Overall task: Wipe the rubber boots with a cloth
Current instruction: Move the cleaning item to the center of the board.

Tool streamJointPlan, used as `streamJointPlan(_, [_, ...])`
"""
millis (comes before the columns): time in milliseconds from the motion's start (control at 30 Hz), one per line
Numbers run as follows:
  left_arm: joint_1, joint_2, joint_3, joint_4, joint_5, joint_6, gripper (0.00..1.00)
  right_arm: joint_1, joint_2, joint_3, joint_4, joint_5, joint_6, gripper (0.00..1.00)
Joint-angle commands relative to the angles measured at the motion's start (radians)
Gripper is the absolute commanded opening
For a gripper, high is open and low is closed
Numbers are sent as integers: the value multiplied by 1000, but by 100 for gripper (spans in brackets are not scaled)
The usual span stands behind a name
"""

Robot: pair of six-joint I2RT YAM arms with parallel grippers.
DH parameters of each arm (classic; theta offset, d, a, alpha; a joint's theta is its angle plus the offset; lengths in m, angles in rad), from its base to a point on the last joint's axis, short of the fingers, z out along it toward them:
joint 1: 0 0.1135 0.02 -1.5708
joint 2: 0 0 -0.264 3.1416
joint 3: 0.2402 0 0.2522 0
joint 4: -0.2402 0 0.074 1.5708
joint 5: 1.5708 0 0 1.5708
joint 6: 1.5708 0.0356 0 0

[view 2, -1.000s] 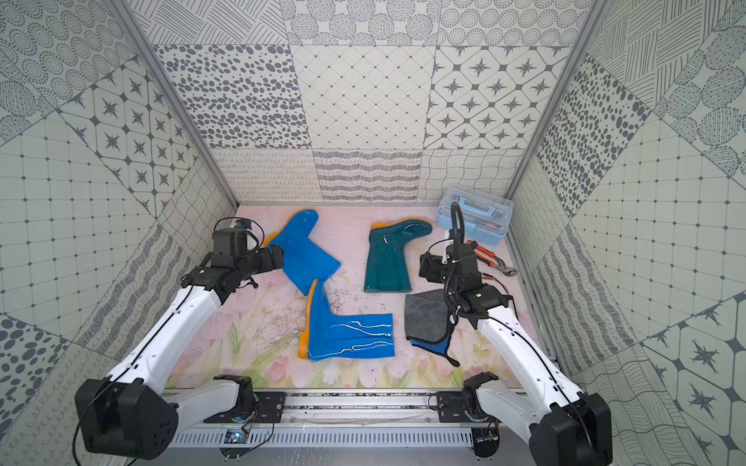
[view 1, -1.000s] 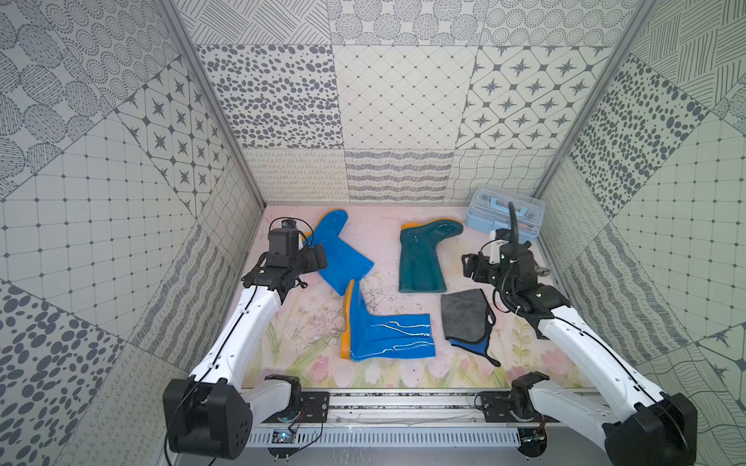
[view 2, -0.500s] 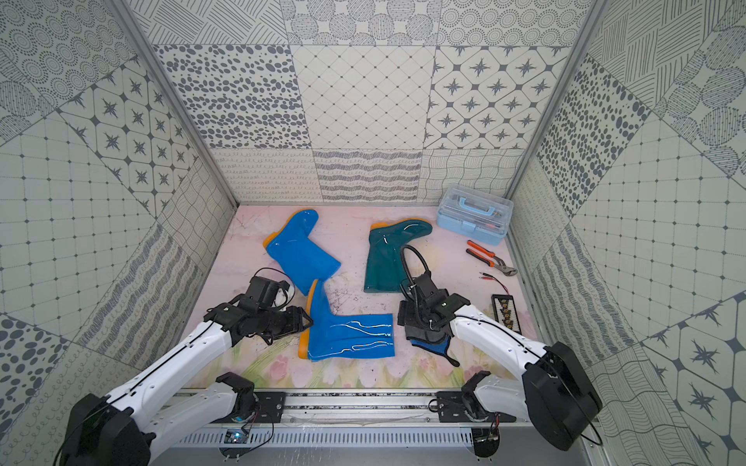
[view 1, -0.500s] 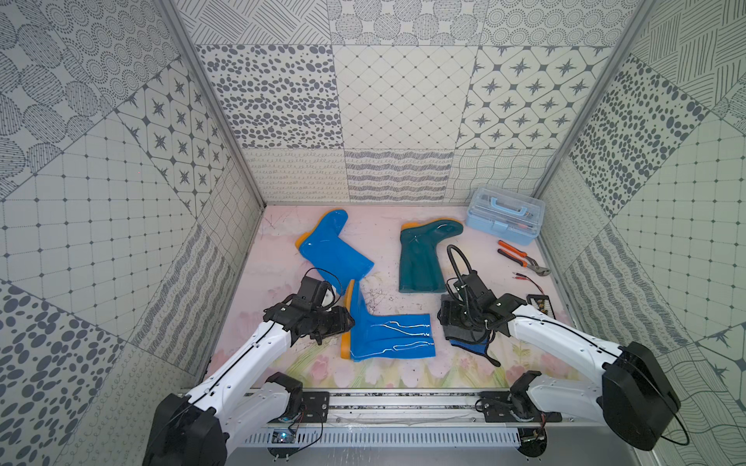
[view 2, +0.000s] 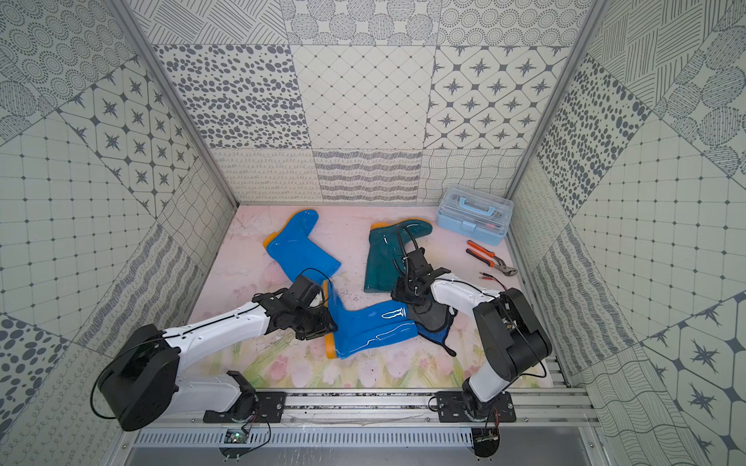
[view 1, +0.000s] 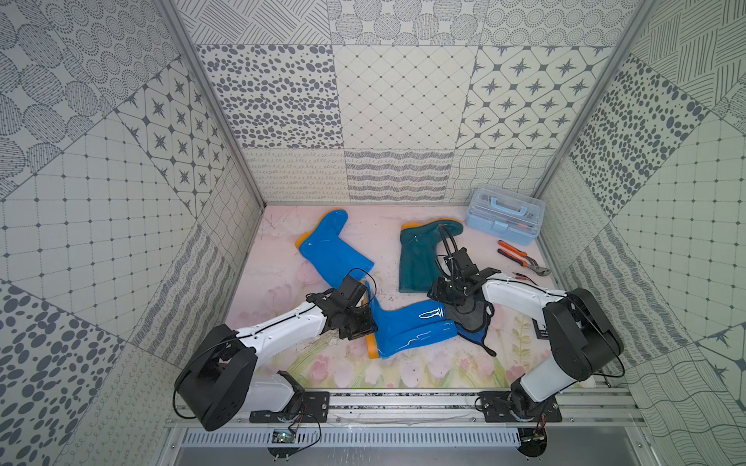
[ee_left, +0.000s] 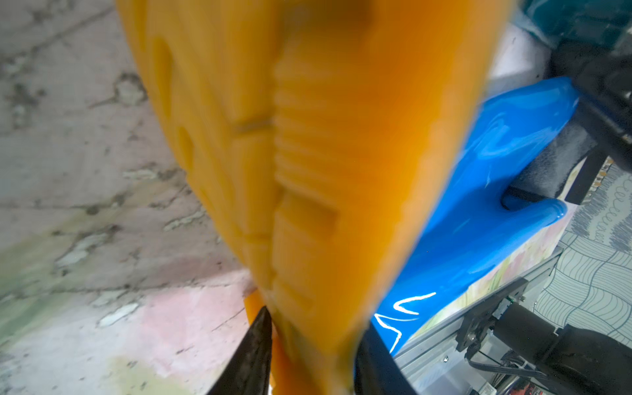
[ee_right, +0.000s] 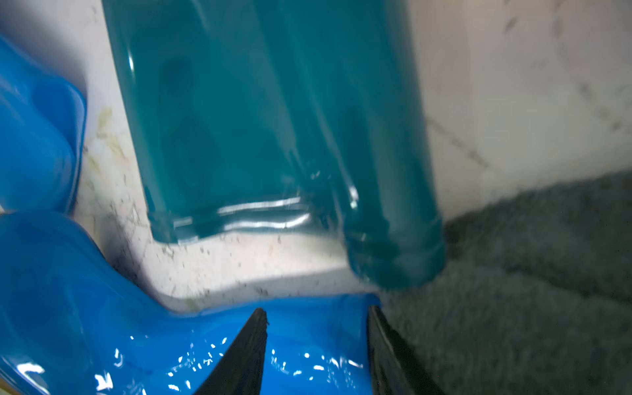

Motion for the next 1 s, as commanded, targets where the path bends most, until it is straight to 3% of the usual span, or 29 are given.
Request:
streamJointPlan(0, [-21, 87, 126, 99, -66, 51, 36, -70, 71, 62, 60, -28, -55, 48])
streamJointPlan(233, [17, 218, 255, 8, -77, 191, 33, -187, 106, 68, 66, -2, -60, 41])
streamJointPlan(300, [29, 224, 253, -13, -85, 232, 34, -203, 77, 82, 29, 76, -103, 41])
streamJointPlan(467, [65, 220, 250, -37, -25, 256, 44, -236, -52, 118, -61, 141, -146, 50])
streamJointPlan(600, [67, 168, 246, -91, -88, 278, 63, -233, -213, 49, -113, 209, -138, 66])
streamJointPlan(667, [66, 141, 233, -106, -106, 277, 67, -233, -270, 11, -172, 258, -131, 72])
streamJointPlan(800, [56, 114, 179, -85, -86, 249, 65, -242, -312, -61, -281, 334, -102, 83])
streamJointPlan(967, [2, 126, 133, -68, -97, 213, 50, -249, -281, -124, -305, 358, -89, 93])
